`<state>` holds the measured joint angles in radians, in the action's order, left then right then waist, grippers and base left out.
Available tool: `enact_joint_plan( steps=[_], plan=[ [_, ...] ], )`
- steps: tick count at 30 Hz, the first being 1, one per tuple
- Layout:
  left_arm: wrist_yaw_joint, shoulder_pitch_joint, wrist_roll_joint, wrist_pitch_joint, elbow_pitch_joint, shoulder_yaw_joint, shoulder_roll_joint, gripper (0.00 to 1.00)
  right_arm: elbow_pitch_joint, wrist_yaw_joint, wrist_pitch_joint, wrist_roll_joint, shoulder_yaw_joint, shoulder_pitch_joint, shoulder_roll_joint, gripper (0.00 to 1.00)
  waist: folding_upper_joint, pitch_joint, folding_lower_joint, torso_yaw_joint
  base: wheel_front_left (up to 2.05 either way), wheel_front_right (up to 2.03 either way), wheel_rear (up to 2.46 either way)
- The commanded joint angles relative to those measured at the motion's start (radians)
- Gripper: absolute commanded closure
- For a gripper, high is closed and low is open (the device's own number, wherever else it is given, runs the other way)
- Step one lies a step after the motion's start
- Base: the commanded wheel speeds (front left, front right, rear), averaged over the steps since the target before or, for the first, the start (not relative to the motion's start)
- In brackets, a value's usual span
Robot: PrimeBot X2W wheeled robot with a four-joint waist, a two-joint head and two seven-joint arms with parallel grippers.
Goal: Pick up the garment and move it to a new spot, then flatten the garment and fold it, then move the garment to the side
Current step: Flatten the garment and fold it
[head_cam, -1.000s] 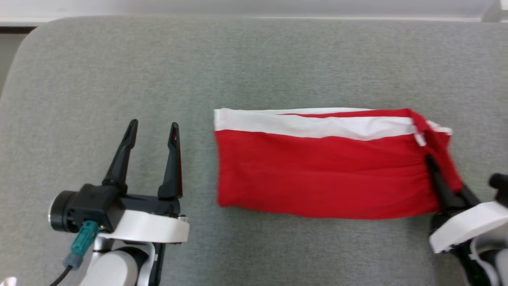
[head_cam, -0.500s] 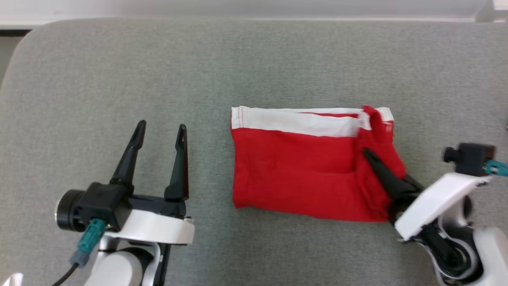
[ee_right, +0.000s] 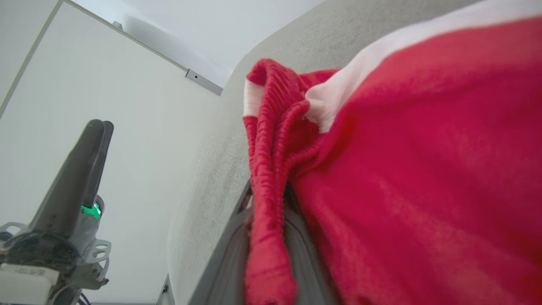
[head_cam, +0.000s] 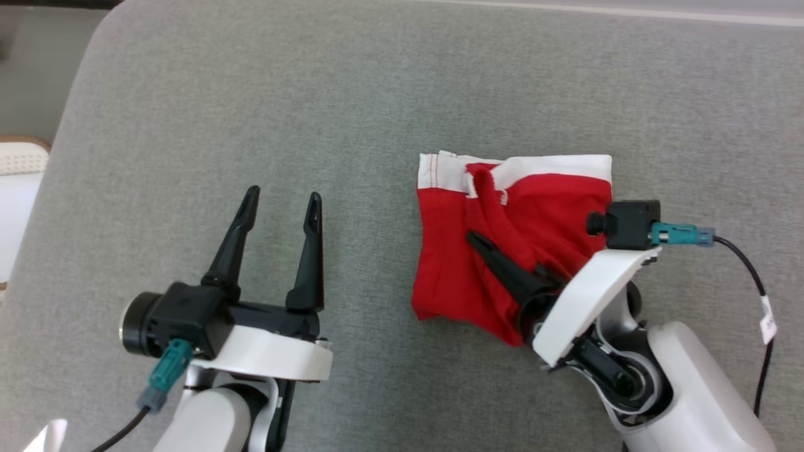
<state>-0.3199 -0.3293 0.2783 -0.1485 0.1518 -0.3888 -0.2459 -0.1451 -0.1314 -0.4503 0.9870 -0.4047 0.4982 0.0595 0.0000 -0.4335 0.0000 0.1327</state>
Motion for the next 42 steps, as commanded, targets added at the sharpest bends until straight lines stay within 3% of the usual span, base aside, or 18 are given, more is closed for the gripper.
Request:
enact_joint_plan(
  steps=[1,4,5,6,7,10,15,19,22,26,35,42],
  plan=[
    [0.001,-0.011,0.015,-0.011,-0.010,0.002,0.001,0.00,-0.028,0.002,0.015,0.017,-0.036,0.006,-0.009,1.00,0.0000,-0.008,0.0000,0.012,0.00,0.00,0.00],
    [0.003,-0.015,0.020,-0.019,-0.022,0.001,0.005,0.00,-0.050,0.002,0.051,0.025,-0.079,0.029,-0.010,1.00,0.0000,-0.011,0.0000,0.015,0.00,0.00,0.00],
    [0.004,-0.015,0.022,-0.022,-0.026,0.000,0.006,0.00,-0.055,0.002,0.065,0.024,-0.092,0.038,-0.010,0.67,0.0000,-0.011,0.0000,0.015,0.00,0.00,0.00],
    [0.005,-0.015,0.024,-0.025,-0.030,-0.001,0.008,0.00,-0.059,0.002,0.078,0.028,-0.107,0.043,-0.010,0.26,0.0000,-0.010,0.0000,0.015,0.00,0.00,0.00],
    [0.006,-0.015,0.023,-0.025,-0.034,-0.002,0.009,0.00,-0.057,0.002,0.097,0.025,-0.119,0.051,-0.007,0.00,0.0000,-0.009,0.0000,0.014,0.00,0.00,0.00],
    [0.006,-0.018,0.025,-0.029,-0.041,-0.003,0.011,0.00,-0.034,0.002,0.180,-0.002,-0.159,0.079,0.019,0.00,0.0000,-0.003,0.0000,0.008,0.00,0.00,0.00],
    [0.005,-0.014,0.025,-0.032,-0.045,-0.001,0.002,0.00,0.008,0.002,0.374,-0.157,-0.280,0.112,0.127,0.00,0.0000,0.011,0.0000,-0.013,0.00,0.00,0.00],
    [0.000,-0.005,0.025,-0.028,-0.042,0.004,-0.008,0.00,0.016,0.002,0.539,-0.259,-0.274,0.108,0.188,0.00,0.0000,0.023,0.0000,-0.034,0.00,0.00,0.00],
    [-0.006,0.006,0.026,-0.025,-0.036,0.009,-0.016,0.00,0.014,0.002,0.622,-0.359,-0.200,0.085,0.220,0.00,0.0000,0.032,0.0000,-0.052,0.00,0.00,0.00],
    [-0.014,0.018,0.027,-0.018,-0.027,0.021,-0.032,0.00,0.038,0.002,0.658,-0.467,-0.022,0.019,0.239,0.00,0.0000,0.044,0.0000,-0.078,0.00,0.00,0.00],
    [-0.041,0.051,0.007,-0.005,-0.003,0.046,-0.075,0.00,0.217,0.002,0.578,-0.588,0.348,-0.227,0.181,0.00,0.0000,0.064,0.0000,-0.130,0.00,0.00,0.00],
    [-0.050,0.062,0.003,0.005,0.000,0.052,-0.092,0.00,0.345,0.002,0.504,-0.610,0.432,-0.353,0.104,0.00,0.0000,0.065,0.0000,-0.155,0.00,0.00,0.00]
  ],
)
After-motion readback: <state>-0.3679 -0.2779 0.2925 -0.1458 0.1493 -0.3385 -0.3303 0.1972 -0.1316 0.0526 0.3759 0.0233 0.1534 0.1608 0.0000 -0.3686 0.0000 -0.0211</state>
